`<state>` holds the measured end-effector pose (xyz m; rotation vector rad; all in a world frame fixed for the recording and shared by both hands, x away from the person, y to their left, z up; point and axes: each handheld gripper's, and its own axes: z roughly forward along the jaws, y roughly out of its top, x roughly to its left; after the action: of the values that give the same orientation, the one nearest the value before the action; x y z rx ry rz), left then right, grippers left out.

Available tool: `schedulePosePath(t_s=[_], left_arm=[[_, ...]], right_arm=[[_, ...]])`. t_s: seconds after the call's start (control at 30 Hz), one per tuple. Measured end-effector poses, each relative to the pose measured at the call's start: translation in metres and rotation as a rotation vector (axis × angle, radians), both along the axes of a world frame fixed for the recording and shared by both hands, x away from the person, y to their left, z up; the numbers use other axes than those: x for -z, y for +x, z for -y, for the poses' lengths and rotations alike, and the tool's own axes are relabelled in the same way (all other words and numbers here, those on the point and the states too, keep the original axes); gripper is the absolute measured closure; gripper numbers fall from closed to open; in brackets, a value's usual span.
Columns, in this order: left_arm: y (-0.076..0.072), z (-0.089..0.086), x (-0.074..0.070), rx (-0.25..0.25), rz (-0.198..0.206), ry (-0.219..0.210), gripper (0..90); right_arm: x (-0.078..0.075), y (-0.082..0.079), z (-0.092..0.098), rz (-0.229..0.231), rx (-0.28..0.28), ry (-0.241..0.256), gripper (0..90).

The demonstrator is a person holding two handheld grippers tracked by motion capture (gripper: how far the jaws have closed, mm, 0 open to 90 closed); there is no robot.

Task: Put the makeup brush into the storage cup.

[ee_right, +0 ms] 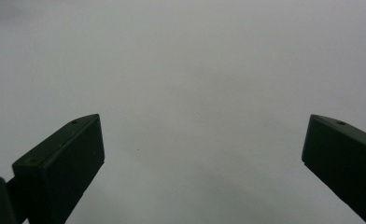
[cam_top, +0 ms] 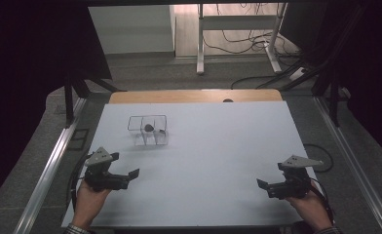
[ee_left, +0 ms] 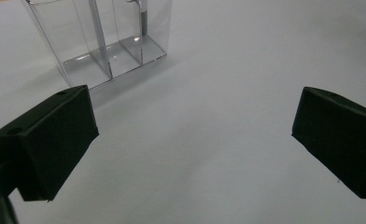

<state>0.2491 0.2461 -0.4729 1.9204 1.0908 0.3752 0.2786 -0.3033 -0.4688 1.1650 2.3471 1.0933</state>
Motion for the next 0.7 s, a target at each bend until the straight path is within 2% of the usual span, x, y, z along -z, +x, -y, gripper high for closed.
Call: schedulePosePath(t_s=[0.7], left_arm=[[-0.015,-0.017,0.003,-0.028,0.002,-0.009,0.2]], right_arm=[[0.001,0.0,-0.001,-0.003,-0.003,-0.008,0.0]])
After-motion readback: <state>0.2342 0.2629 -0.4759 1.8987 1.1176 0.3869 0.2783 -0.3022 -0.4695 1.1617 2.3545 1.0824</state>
